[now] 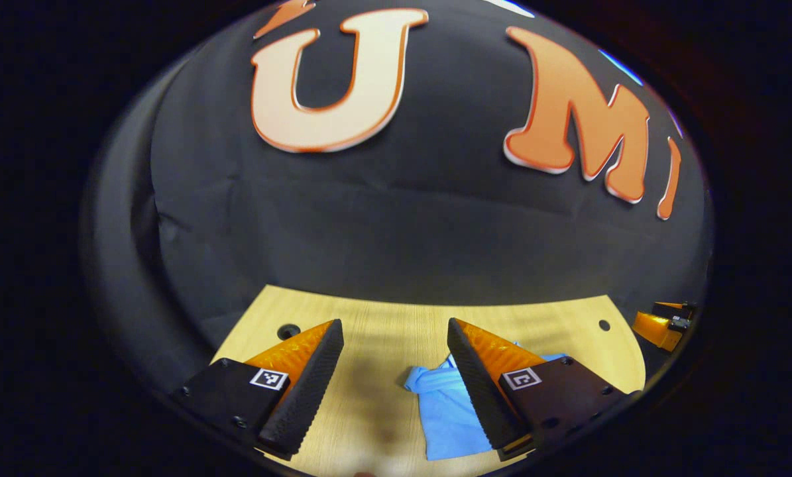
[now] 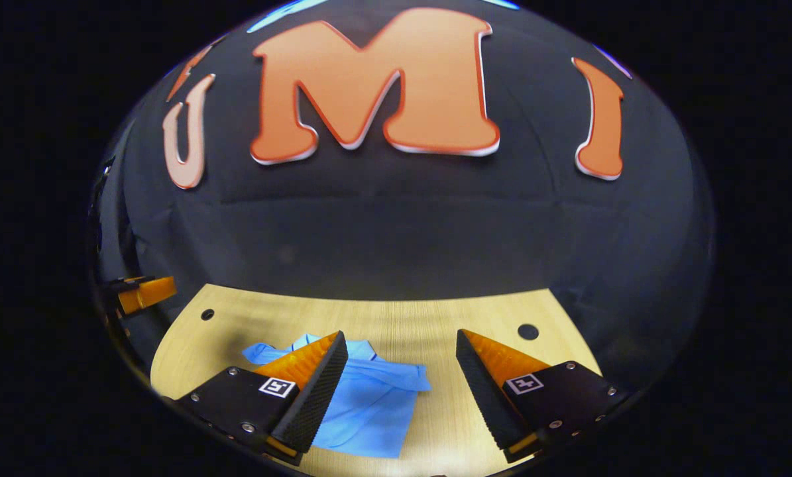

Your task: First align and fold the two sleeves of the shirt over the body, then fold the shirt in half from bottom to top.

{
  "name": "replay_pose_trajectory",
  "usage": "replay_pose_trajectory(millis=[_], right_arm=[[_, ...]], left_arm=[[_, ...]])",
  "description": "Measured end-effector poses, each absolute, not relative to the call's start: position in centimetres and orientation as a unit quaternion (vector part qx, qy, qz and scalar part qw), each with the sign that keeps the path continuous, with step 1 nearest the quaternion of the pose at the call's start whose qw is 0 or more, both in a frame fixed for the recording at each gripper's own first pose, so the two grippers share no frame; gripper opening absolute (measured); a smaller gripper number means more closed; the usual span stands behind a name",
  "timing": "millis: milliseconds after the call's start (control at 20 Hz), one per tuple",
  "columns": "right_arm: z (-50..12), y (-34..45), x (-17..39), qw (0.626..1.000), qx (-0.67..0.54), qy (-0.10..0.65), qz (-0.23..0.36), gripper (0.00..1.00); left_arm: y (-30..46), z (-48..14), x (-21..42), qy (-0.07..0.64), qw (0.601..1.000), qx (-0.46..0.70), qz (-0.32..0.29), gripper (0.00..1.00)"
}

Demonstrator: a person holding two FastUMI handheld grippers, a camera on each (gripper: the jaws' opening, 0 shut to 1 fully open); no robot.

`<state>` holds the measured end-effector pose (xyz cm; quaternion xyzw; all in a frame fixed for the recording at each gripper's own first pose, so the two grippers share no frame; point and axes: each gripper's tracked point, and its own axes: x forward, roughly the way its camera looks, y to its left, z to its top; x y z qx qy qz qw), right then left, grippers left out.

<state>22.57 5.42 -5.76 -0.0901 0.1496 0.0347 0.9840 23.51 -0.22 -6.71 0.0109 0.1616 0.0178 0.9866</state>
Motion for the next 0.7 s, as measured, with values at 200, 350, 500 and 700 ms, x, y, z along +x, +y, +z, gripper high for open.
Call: replay_pose_trajectory(millis=[200,350,500,700], right_arm=[[-2.9,6.6,17.1,0.987,-0.108,0.103,0.052,0.99],[-2.1,6.8,14.1,0.989,-0.1,0.091,0.057,0.99],[-2.0,6.6,13.5,0.99,-0.101,0.085,0.058,0.99],[-1.5,5.6,11.8,0.991,-0.081,0.085,0.061,0.99]], left_arm=[[-1.4,-2.3,19.0,0.107,0.994,0.021,0.003,1.0],[-1.2,-0.4,16.0,0.076,0.995,0.06,0.012,1.0],[-1.9,0.4,13.5,0.071,0.996,0.055,0.011,1.0],[-1.4,0.5,11.5,0.059,0.997,0.046,0.02,1.0]])
